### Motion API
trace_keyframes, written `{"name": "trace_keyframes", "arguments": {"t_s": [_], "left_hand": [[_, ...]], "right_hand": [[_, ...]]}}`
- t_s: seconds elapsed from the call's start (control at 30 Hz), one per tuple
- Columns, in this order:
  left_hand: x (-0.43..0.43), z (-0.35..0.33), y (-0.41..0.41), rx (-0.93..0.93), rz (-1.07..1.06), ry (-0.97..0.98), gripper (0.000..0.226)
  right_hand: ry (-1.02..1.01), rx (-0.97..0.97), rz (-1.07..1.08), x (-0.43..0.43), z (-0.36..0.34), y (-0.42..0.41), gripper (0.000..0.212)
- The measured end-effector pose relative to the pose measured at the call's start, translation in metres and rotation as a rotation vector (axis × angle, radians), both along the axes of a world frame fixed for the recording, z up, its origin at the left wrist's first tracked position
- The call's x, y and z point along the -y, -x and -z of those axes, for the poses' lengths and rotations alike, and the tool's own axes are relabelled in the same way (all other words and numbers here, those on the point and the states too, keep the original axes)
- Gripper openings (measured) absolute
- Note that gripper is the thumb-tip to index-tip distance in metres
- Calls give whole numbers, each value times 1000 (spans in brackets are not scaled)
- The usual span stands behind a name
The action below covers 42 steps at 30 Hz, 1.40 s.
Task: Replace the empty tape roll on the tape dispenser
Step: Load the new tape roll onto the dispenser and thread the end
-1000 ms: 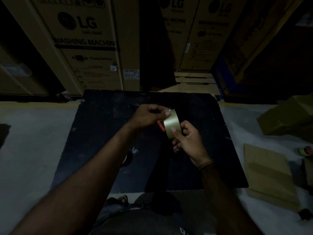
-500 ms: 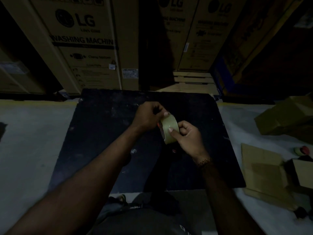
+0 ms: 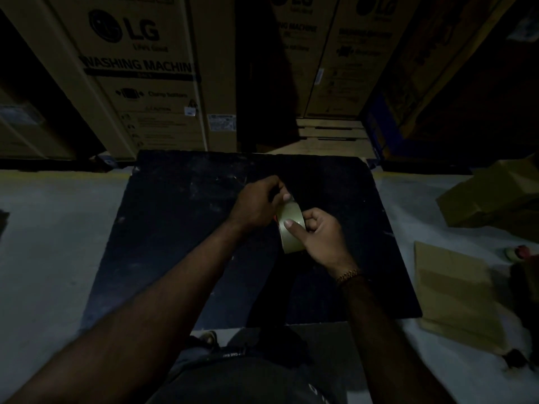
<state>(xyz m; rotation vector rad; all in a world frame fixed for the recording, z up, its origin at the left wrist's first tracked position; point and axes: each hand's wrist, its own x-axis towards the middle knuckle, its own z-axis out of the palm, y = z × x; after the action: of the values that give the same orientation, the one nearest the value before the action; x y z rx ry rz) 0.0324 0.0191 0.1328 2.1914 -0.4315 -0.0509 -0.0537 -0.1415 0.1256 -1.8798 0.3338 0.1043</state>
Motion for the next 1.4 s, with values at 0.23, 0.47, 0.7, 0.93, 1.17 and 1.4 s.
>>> {"name": "trace_keyframes", "arguments": {"t_s": [0.23, 0.47, 0.7, 0.93, 1.17, 1.4], "left_hand": [[0, 2, -2, -62, 45, 36, 6], [3, -1, 0, -116, 106, 60, 6], [7, -2, 4, -160, 170, 135, 9], [8, 10, -6, -312, -156, 406, 14], [13, 45, -11, -378, -200, 269, 12], [5, 81, 2, -571, -247, 25, 15]], "right_hand": [[6, 8, 21, 4, -3, 0, 54], [-100, 18, -24, 9, -7, -4, 28], [-222, -121, -73, 21, -13, 1, 29], [-253, -115, 27, 38, -2, 8, 31], [-190, -86, 96, 70, 6, 15, 31], [-156, -133, 140, 97, 25, 25, 33]]}}
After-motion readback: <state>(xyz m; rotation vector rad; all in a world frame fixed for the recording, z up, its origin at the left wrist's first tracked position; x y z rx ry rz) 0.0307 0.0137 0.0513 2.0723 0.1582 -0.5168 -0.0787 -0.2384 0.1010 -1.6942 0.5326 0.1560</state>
